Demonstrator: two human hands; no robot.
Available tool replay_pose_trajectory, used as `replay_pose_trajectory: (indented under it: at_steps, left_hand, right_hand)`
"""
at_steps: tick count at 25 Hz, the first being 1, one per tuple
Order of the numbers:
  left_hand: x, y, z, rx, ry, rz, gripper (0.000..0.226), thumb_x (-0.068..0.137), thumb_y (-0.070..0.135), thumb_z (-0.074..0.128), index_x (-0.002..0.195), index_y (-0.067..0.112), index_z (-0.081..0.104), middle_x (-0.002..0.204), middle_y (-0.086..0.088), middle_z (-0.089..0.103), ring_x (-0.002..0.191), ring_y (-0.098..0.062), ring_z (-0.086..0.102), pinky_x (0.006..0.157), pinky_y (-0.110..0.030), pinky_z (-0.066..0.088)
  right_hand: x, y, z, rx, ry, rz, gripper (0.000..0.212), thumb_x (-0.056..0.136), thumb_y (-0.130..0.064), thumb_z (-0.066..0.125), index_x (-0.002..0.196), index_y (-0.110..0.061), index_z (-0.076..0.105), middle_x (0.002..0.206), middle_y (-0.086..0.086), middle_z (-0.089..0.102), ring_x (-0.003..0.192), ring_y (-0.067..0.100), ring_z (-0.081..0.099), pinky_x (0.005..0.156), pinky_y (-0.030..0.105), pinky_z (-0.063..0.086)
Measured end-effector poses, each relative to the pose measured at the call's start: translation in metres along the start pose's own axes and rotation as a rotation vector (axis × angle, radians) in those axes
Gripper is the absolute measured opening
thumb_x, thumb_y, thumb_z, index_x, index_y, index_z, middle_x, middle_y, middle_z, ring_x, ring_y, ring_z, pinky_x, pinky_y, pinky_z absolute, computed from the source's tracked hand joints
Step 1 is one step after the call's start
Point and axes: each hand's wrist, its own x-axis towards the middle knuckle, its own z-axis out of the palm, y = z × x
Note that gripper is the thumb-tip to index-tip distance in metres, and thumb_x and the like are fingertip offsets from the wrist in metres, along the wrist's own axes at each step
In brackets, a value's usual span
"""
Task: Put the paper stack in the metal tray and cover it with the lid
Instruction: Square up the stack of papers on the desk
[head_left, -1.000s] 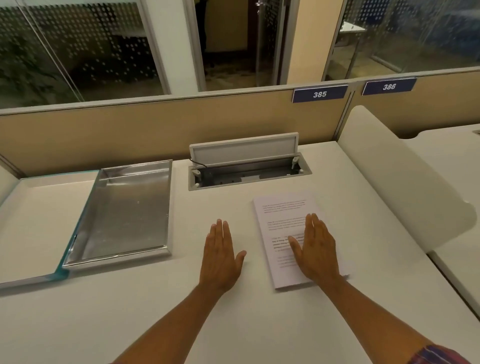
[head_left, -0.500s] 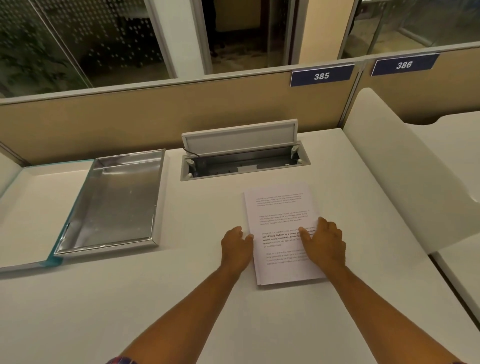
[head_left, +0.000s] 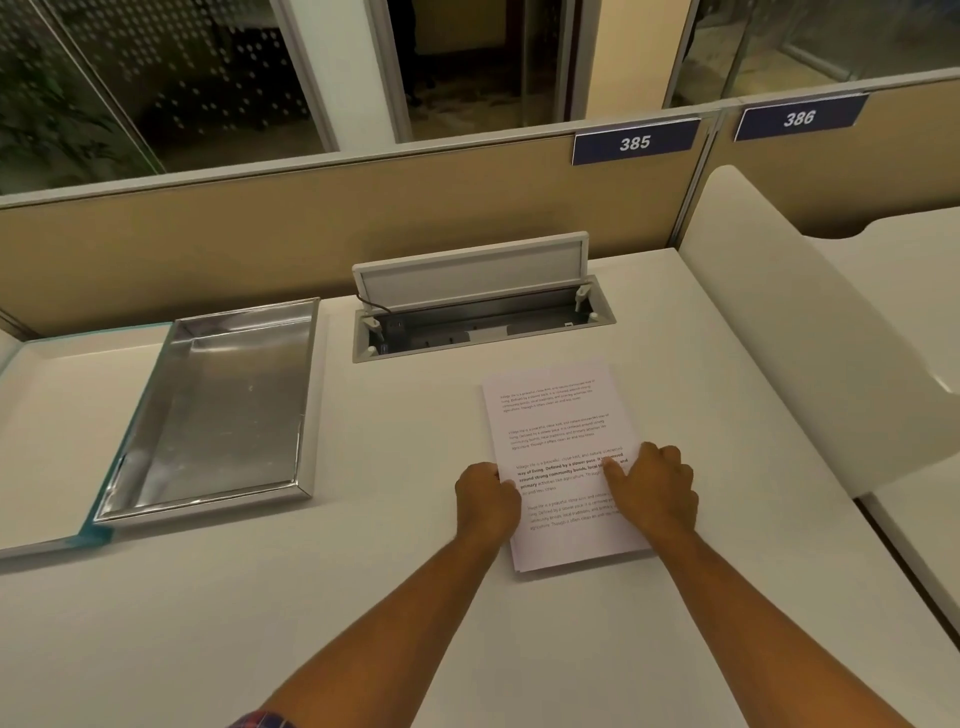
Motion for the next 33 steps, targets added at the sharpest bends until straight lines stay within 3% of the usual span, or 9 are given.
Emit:
replay_pose_trajectory:
  at_steps: [3,7,10,14,16,19,25,30,33]
  left_hand:
    - [-0.001,0.007,0.004,-0.133,0.007,-0.1,0.021,0.096,0.006,0.055,0.101,0.003,0.074,0.103,-0.006,0.077,0.074,-0.013,0.067,0.052,-0.02,0.048]
    - [0.002,0.014,0.001,-0.281,0.013,-0.206,0.009,0.092,0.006,0.062,0.083,0.008,0.064,0.092,-0.005,0.073,0.073,-0.018,0.069,0.051,-0.021,0.051]
    - [0.009,0.019,-0.004,-0.455,-0.045,-0.284,0.007,0.09,-0.001,0.073,0.092,0.005,0.071,0.093,-0.01,0.077,0.077,-0.024,0.076,0.055,-0.027,0.059]
    - [0.013,0.023,0.005,-0.302,-0.063,-0.247,0.033,0.088,0.002,0.073,0.121,0.001,0.07,0.121,-0.017,0.075,0.107,-0.037,0.074,0.09,-0.05,0.065]
    - [0.008,0.024,0.013,-0.135,0.015,-0.188,0.041,0.088,0.009,0.069,0.129,0.005,0.066,0.134,-0.014,0.065,0.121,-0.037,0.066,0.099,-0.051,0.061]
    - [0.005,0.029,0.016,-0.108,0.051,-0.131,0.044,0.088,0.01,0.068,0.131,0.006,0.064,0.136,-0.013,0.062,0.118,-0.035,0.067,0.097,-0.049,0.062]
    - [0.01,0.029,0.008,-0.335,-0.084,-0.165,0.044,0.079,-0.002,0.075,0.121,0.007,0.071,0.117,-0.013,0.079,0.099,-0.035,0.078,0.088,-0.055,0.066]
    - [0.009,0.03,0.01,-0.438,-0.052,-0.119,0.042,0.076,-0.001,0.084,0.103,0.012,0.054,0.111,-0.011,0.074,0.095,-0.031,0.078,0.082,-0.054,0.068]
    - [0.013,0.024,0.008,-0.47,-0.087,-0.108,0.042,0.08,0.0,0.081,0.11,0.008,0.053,0.116,-0.012,0.073,0.098,-0.03,0.078,0.085,-0.053,0.067]
  right_hand:
    - [0.002,-0.003,-0.002,-0.001,-0.027,0.013,0.061,0.095,-0.057,0.06,0.131,-0.009,0.055,0.133,0.014,0.052,0.126,0.038,0.051,0.098,0.054,0.05]
    - [0.004,-0.003,-0.001,-0.011,-0.03,0.024,0.062,0.094,-0.057,0.061,0.131,-0.008,0.054,0.133,0.014,0.05,0.126,0.038,0.05,0.098,0.055,0.05]
    - [0.005,-0.003,-0.002,0.0,-0.036,0.029,0.063,0.093,-0.057,0.062,0.132,-0.008,0.054,0.133,0.014,0.05,0.127,0.037,0.05,0.098,0.056,0.051]
    - [0.007,-0.002,-0.005,0.042,-0.055,0.037,0.066,0.091,-0.059,0.066,0.134,-0.01,0.052,0.135,0.013,0.05,0.129,0.037,0.049,0.099,0.057,0.05]
    - [0.007,0.0,-0.006,0.069,-0.056,0.047,0.069,0.09,-0.059,0.068,0.135,-0.011,0.051,0.136,0.013,0.05,0.13,0.037,0.049,0.099,0.057,0.05]
    - [0.008,0.001,-0.007,0.08,-0.056,0.051,0.072,0.088,-0.06,0.069,0.137,-0.011,0.05,0.137,0.013,0.05,0.13,0.037,0.049,0.099,0.057,0.051]
    - [0.01,0.003,-0.006,0.096,-0.059,0.053,0.075,0.087,-0.061,0.071,0.14,-0.013,0.049,0.139,0.011,0.05,0.131,0.035,0.049,0.099,0.057,0.051]
    - [0.013,0.005,-0.004,0.085,-0.062,0.053,0.075,0.086,-0.062,0.071,0.139,-0.014,0.049,0.138,0.011,0.05,0.13,0.034,0.051,0.097,0.056,0.052]
    - [0.014,0.006,-0.003,0.091,-0.062,0.053,0.076,0.085,-0.063,0.071,0.139,-0.014,0.05,0.137,0.01,0.051,0.129,0.034,0.051,0.096,0.056,0.053]
